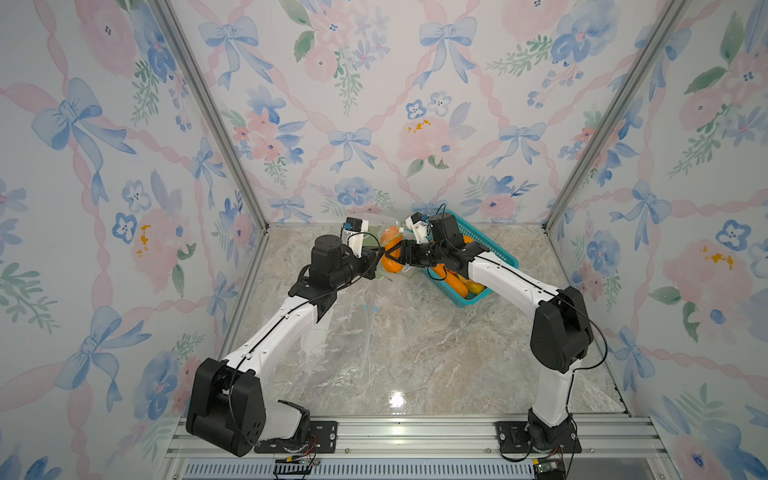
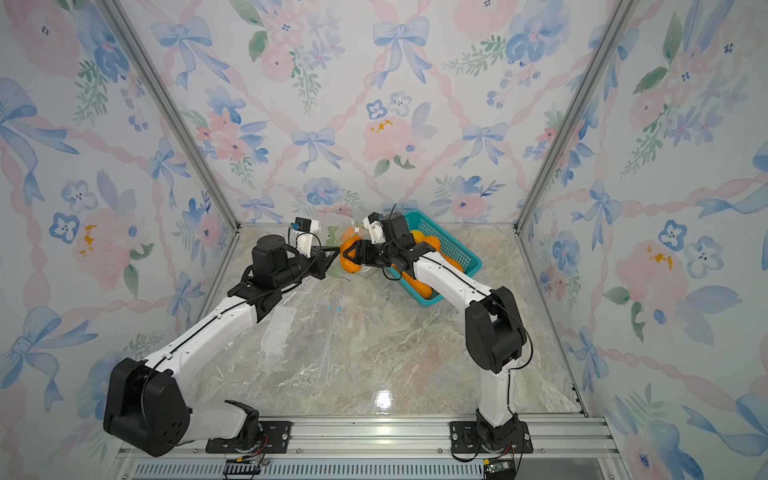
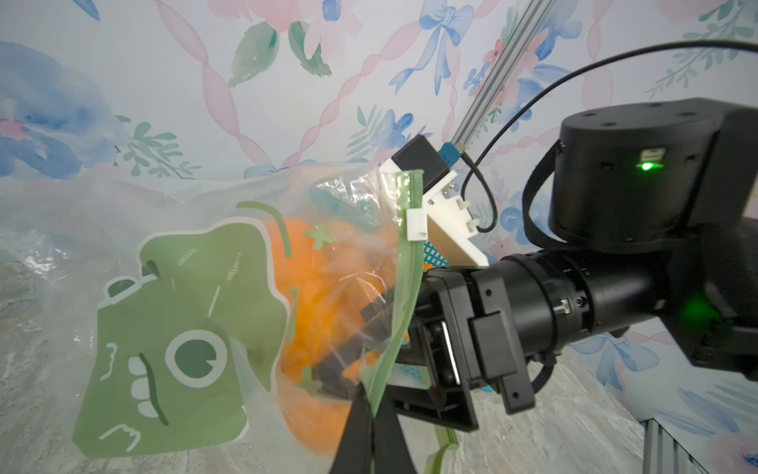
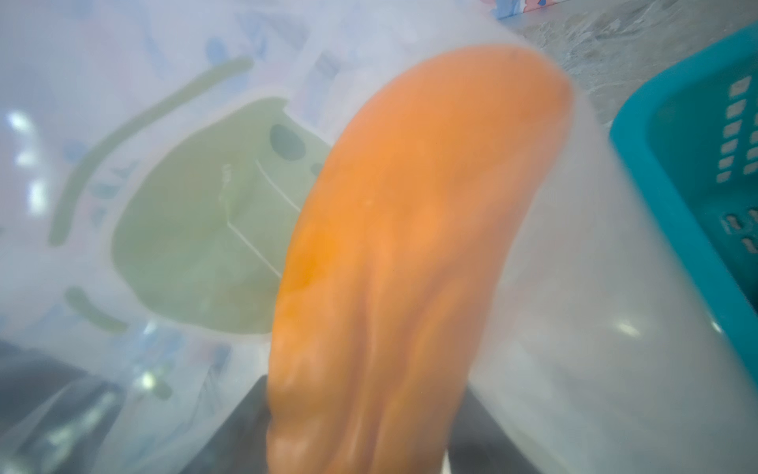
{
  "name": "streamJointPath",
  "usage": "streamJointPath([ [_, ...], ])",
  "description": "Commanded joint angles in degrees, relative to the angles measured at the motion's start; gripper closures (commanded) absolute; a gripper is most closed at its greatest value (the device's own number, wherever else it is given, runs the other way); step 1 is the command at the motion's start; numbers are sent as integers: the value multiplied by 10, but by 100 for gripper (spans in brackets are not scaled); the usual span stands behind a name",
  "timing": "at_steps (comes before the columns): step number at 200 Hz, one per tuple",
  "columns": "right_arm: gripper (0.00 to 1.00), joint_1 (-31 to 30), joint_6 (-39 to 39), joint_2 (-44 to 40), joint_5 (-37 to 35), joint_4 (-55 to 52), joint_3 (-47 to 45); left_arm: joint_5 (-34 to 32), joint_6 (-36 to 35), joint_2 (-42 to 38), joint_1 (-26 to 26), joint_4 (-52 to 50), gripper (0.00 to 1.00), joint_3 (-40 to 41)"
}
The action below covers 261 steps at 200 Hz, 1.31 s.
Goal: Place the mango in a zip-top bag and seal the zipper
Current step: Place the mango in the zipper food storage bag.
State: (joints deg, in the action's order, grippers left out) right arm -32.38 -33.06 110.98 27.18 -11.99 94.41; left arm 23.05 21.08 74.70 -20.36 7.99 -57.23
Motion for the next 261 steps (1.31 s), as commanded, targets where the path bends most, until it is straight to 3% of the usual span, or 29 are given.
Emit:
streamJointPath([
  [1, 71, -6, -9, 8, -14, -5, 22, 16, 44, -43, -5, -34, 100, 10],
  [63, 50, -41, 18, -40, -24, -43, -28, -70, 98, -78, -16, -66, 100, 15],
  [95, 35, -48, 19, -60, -29, -42, -68, -94, 109, -41, -19, -67, 100, 21],
  [160, 18, -40, 23, -60, -56, -62, -86, -102, 122, 43, -20, -65, 100, -1],
  [261, 16, 11, 60, -158, -133, -99, -110, -107, 119, 86, -28, -52, 100, -38],
])
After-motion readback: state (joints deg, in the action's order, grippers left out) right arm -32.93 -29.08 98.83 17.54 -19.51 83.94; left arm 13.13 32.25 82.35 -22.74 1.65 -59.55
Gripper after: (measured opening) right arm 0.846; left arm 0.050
